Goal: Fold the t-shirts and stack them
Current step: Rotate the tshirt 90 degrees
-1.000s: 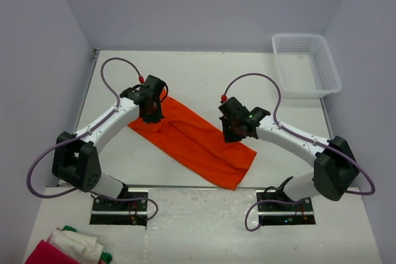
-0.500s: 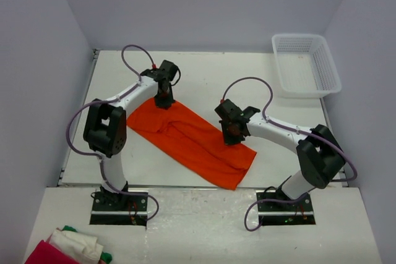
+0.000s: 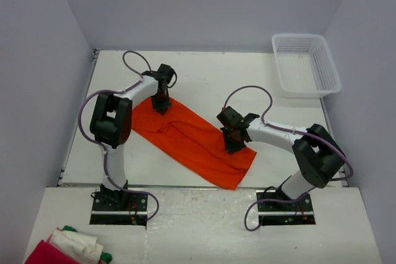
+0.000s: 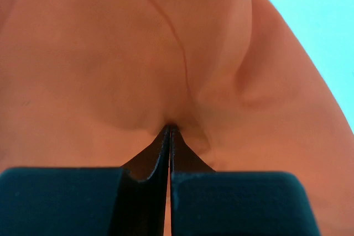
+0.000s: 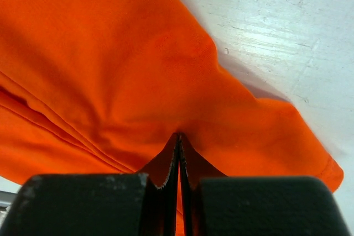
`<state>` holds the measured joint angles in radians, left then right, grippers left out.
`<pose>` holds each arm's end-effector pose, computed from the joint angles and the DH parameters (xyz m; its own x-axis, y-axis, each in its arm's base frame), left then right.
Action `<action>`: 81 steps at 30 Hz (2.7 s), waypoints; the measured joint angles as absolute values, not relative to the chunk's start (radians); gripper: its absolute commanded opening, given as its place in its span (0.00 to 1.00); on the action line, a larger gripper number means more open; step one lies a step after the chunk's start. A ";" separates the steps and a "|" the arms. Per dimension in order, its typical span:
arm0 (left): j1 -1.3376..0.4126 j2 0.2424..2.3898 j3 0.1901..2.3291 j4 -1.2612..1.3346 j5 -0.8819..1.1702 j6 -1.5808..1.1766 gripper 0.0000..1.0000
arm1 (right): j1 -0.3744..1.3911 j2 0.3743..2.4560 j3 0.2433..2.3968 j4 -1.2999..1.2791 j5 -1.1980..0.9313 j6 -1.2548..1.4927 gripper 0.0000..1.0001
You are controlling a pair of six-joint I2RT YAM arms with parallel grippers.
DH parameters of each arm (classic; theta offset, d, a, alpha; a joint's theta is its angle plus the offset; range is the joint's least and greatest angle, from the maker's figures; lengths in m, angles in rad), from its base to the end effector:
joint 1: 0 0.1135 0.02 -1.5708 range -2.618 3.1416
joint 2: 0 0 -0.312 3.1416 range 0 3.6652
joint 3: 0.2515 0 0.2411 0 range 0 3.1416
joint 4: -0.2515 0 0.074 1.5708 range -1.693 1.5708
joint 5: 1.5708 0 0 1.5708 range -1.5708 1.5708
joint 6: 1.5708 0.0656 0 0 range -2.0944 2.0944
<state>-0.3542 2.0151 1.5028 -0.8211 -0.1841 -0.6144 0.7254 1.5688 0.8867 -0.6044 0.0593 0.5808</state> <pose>0.3977 -0.1343 0.1984 -0.9182 -0.2647 -0.2947 -0.2799 0.9600 0.0098 0.2103 0.1813 0.1910 -0.9570 -0.1165 -0.2657 -0.1492 0.9831 0.1063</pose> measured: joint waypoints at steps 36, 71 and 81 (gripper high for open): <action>-0.262 2.547 2.325 -0.757 0.177 -0.225 0.12 | 0.866 1.927 1.292 -0.584 -0.060 0.540 0.00; -0.501 1.425 1.039 -0.665 -0.055 -0.503 0.02 | 1.050 1.742 1.191 -0.617 -0.060 0.513 0.00; -0.506 1.264 0.842 -0.659 -0.035 -0.541 0.02 | 1.087 1.868 1.244 -0.593 -0.080 0.525 0.00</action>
